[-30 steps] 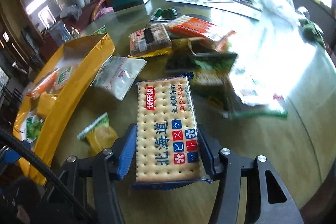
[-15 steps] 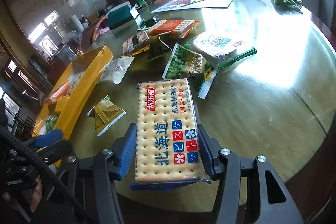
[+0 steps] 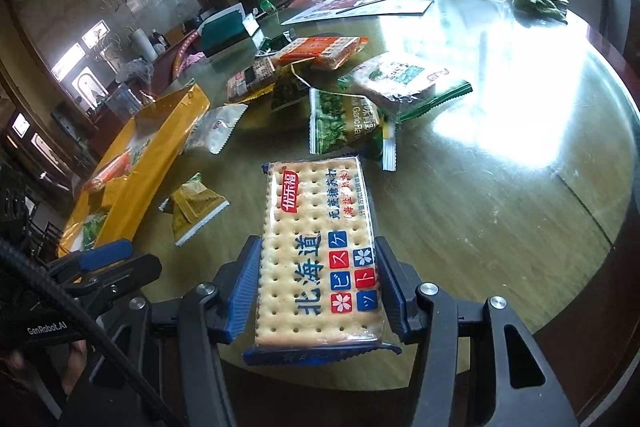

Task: Organize snacks
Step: 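Lift the Hokkaido cracker pack with the right gripper while the left grasps the green-yellow snack bag, then carry both held snacks over the yellow tray, then lower both snacks into the tray and open both grippers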

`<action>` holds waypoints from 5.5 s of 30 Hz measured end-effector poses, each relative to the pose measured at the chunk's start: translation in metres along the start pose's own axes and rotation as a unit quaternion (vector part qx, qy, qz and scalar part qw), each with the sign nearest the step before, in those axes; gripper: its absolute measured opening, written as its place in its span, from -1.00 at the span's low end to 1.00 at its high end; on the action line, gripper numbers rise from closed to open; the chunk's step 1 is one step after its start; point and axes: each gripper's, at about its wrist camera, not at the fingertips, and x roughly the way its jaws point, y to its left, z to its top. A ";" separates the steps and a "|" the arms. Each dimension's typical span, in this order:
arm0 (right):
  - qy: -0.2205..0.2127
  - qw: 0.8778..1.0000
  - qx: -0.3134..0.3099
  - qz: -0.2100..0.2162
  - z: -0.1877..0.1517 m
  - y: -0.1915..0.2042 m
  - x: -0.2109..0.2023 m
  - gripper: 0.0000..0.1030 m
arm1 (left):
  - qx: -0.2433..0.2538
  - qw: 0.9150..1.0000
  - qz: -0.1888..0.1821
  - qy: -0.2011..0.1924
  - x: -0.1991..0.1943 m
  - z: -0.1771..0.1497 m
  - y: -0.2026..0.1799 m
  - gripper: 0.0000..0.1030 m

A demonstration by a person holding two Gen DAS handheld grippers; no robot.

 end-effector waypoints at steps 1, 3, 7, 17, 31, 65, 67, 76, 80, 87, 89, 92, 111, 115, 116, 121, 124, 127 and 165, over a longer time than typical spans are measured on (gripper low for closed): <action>-0.001 1.000 0.000 -0.006 0.000 0.000 0.000 0.07 | -0.001 1.000 0.000 0.000 0.000 0.000 0.000 0.67; -0.002 1.000 -0.003 -0.015 -0.001 -0.001 -0.001 0.07 | -0.003 1.000 -0.002 0.001 -0.001 0.000 -0.001 0.67; -0.006 1.000 -0.008 -0.030 -0.002 -0.002 -0.002 0.07 | -0.002 1.000 -0.003 0.004 0.000 0.002 -0.002 0.67; -0.007 0.999 -0.024 -0.046 -0.003 0.005 0.000 0.09 | -0.009 0.999 -0.014 0.037 0.025 0.028 -0.014 0.55; 0.011 0.995 -0.096 -0.002 -0.019 0.027 -0.002 0.07 | 0.019 0.998 0.064 0.014 0.045 0.042 -0.018 -0.08; 0.023 0.990 -0.130 -0.058 -0.016 0.076 0.024 0.07 | -0.066 0.993 -0.062 -0.077 -0.065 0.013 0.040 -0.22; 0.022 0.989 -0.134 -0.065 -0.015 0.081 0.028 0.06 | -0.072 0.992 -0.060 -0.085 -0.071 0.012 0.046 -0.22; 0.022 0.997 -0.068 -0.012 -0.006 0.073 0.028 0.06 | -0.103 0.988 -0.045 -0.110 -0.088 0.012 0.079 -0.22; 0.012 0.998 -0.062 -0.005 -0.004 0.078 0.024 0.06 | -0.116 0.986 -0.038 -0.114 -0.090 0.011 0.092 -0.22; -0.016 0.997 -0.066 0.025 0.005 0.094 0.007 0.06 | -0.133 0.984 -0.023 -0.117 -0.088 0.010 0.109 -0.22; -0.023 0.996 -0.072 0.037 0.009 0.102 0.004 0.06 | -0.136 0.984 -0.016 -0.117 -0.086 0.011 0.112 -0.22; -0.031 0.994 -0.086 0.053 0.013 0.116 0.002 0.06 | -0.140 0.983 -0.011 -0.117 -0.084 0.011 0.116 -0.22; -0.019 0.988 -0.114 0.105 0.024 0.164 0.024 0.06 | -0.160 0.981 0.019 -0.111 -0.077 0.008 0.137 -0.21; -0.013 0.987 -0.117 0.110 0.025 0.170 0.028 0.06 | -0.165 0.980 0.024 -0.109 -0.075 0.007 0.142 -0.21; -0.012 0.987 -0.118 0.112 0.026 0.171 0.029 0.06 | -0.166 0.980 0.025 -0.108 -0.075 0.007 0.143 -0.21; -0.005 0.986 -0.119 0.117 0.026 0.176 0.034 0.06 | -0.169 0.980 0.028 -0.105 -0.072 0.006 0.147 -0.21; -0.003 0.986 -0.118 0.119 0.027 0.177 0.035 0.06 | -0.171 0.979 0.029 -0.103 -0.071 0.006 0.149 -0.21; 0.000 0.986 -0.116 0.120 0.027 0.177 0.038 0.06 | -0.171 0.980 0.029 -0.102 -0.069 0.007 0.150 -0.21; 0.008 0.986 -0.078 0.144 0.037 0.168 0.051 0.06 | -0.201 0.972 0.053 -0.110 -0.074 0.005 0.178 -0.21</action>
